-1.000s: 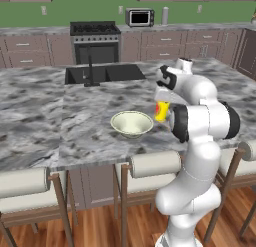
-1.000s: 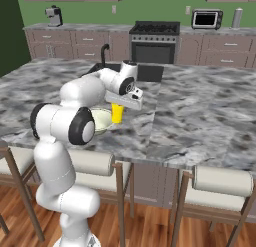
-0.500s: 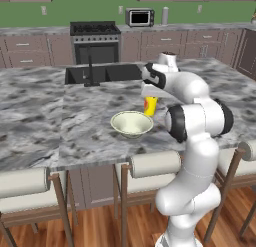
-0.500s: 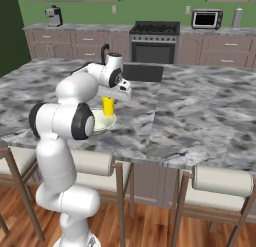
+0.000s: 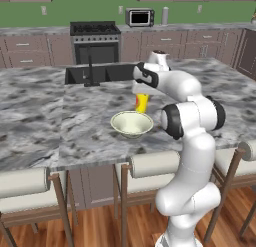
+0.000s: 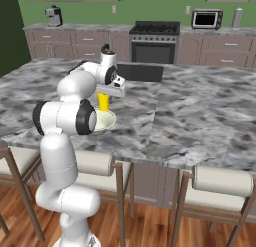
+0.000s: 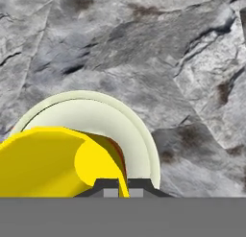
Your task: Place the cup inside the bowl on the dining table and move the bowl to any counter.
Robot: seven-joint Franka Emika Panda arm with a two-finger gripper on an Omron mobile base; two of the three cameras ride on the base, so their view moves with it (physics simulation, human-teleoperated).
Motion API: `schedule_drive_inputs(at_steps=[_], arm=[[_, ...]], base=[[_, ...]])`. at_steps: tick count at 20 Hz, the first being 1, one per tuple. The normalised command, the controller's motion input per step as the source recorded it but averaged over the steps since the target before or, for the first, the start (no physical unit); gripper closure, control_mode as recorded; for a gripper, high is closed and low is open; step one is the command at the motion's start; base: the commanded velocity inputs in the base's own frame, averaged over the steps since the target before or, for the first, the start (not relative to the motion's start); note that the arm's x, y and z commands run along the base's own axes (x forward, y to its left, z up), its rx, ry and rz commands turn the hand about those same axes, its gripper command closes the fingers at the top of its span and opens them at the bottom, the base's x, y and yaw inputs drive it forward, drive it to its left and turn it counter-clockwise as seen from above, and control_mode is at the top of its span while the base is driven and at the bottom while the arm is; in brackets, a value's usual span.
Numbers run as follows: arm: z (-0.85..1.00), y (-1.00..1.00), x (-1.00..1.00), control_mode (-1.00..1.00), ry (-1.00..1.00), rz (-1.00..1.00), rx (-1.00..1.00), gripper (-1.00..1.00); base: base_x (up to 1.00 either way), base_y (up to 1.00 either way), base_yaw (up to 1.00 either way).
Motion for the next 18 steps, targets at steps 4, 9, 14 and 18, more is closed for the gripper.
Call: schedule_drive_inputs(at_steps=[4,9,14,18], arm=[[-0.04,0.33,0.12,-1.00,-0.12,0.00,0.00,1.00],[-0.19,0.25,0.00,-1.00,-0.08,0.00,0.00,1.00],[-0.29,0.15,0.00,-1.00,-0.01,0.00,0.00,1.00],[-0.26,0.11,0.00,-1.00,0.00,0.00,0.00,1.00]], base=[[0.00,0.00,0.00],[0.00,0.00,0.00],[0.00,0.00,0.00],[0.00,0.00,0.00]])
